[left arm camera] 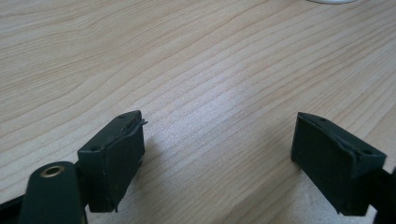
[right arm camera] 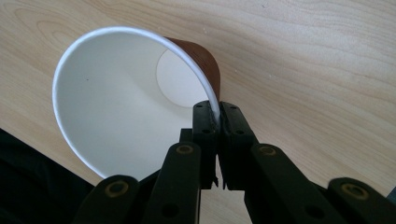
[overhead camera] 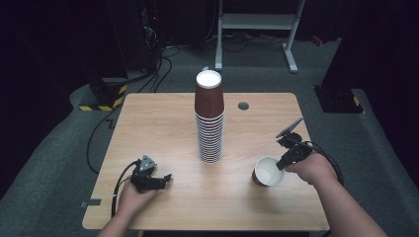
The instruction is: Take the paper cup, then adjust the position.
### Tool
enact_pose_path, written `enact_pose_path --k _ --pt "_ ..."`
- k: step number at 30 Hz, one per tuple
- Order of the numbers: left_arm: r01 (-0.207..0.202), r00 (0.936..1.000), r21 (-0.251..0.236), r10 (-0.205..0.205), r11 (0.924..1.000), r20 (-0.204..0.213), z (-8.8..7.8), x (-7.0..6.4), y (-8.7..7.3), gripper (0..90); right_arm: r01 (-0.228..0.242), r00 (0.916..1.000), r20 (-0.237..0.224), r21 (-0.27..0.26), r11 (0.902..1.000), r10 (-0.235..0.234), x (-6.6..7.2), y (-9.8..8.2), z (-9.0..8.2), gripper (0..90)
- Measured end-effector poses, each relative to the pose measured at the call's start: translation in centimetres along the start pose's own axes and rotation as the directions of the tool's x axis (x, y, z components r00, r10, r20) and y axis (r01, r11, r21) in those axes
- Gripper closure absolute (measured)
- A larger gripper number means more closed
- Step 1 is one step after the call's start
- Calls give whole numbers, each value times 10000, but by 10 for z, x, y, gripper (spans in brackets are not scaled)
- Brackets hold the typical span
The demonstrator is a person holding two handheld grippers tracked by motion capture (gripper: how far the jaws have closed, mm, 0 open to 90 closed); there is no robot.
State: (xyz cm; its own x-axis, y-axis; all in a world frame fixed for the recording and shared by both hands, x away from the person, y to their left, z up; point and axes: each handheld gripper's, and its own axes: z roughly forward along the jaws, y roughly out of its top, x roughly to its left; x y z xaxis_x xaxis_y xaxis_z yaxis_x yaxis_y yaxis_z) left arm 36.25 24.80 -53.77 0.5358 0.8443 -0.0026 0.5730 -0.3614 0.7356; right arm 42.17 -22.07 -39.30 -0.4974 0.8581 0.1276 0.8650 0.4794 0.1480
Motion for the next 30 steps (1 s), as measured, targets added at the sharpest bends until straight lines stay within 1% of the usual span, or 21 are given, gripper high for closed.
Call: enact_pose_path --k 6,8,12,14,16,20,22,23,24,26,27,28,29,30 --pt "-1 10000 -2 1 10000 8 -1 0 -1 178 80 9993 359 -194 9998 -73 2 4 2 838" --pt "5 10000 -2 -5 10000 11 -1 0 -1 178 113 9993 364 -243 9996 -104 2 5 3 839" --pt "4 10000 -4 -4 10000 13 -1 0 -1 178 41 9989 476 -401 9992 -22 2 7 6 824" --pt "3 10000 -4 -3 10000 13 -1 0 -1 178 78 9988 492 -391 9992 -58 2 8 7 823" --pt "-16 10000 -10 16 10000 26 -1 0 -1 179 117 9985 544 -494 9987 -90 3 8 7 805" --pt "-17 10000 -13 17 10000 28 -1 0 -1 179 31 9977 680 -680 9977 16 2 8 5 726" --pt "-19 10000 -6 19 10000 29 -1 0 -1 179 166 9962 864 -857 9962 -92 2 8 4 685" --pt "-15 10000 -14 15 10000 37 -1 0 -1 179 24 9957 925 -981 9952 67 4 7 2 677" --pt "-21 10000 -19 21 10000 38 -1 0 -1 179 189 9956 928 -1078 9940 -88 3 7 1 672" --pt "-27 10000 -22 28 10000 37 -1 0 -1 180 254 9944 1051 -1142 9931 -134 4 7 -3 663" --pt "-23 10000 -22 23 10000 39 0 0 -1 180 261 9945 1036 -1226 9921 -134 4 6 -4 657" --pt "-40 10000 -20 40 10000 38 0 0 0 180 177 9947 1025 -1236 9922 -50 5 6 -6 652" --pt "-37 10000 -21 37 10000 40 0 0 0 180 321 9941 1068 -1324 9907 -180 5 6 -7 649" --pt "-23 10000 -19 23 10000 44 0 0 0 180 336 9940 1078 -1382 9898 -187 5 5 -8 647"
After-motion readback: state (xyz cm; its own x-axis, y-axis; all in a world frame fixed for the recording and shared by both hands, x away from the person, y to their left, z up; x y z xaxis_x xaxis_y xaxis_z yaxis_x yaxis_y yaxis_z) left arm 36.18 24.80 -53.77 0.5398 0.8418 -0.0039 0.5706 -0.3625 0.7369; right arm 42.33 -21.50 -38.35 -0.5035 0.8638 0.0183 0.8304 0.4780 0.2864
